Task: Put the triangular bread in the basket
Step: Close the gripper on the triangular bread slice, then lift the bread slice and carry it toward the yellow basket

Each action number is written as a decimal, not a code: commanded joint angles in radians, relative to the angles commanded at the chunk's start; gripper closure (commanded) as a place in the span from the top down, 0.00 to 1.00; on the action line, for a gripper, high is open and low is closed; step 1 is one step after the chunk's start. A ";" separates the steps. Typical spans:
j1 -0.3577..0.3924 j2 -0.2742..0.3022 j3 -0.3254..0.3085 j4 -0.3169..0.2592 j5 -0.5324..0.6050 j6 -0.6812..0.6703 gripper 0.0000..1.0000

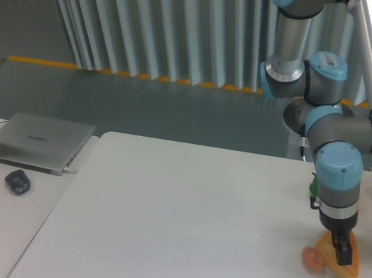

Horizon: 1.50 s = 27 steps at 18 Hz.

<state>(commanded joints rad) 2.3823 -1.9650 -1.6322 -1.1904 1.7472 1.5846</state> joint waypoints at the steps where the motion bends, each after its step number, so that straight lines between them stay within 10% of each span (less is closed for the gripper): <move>1: 0.000 0.000 0.000 0.000 0.002 -0.002 0.72; 13: -0.005 0.002 0.024 -0.012 0.006 -0.015 0.29; 27: 0.047 0.069 0.101 -0.222 0.000 0.026 0.29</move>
<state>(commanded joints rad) 2.4297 -1.8961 -1.5310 -1.4126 1.7472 1.6105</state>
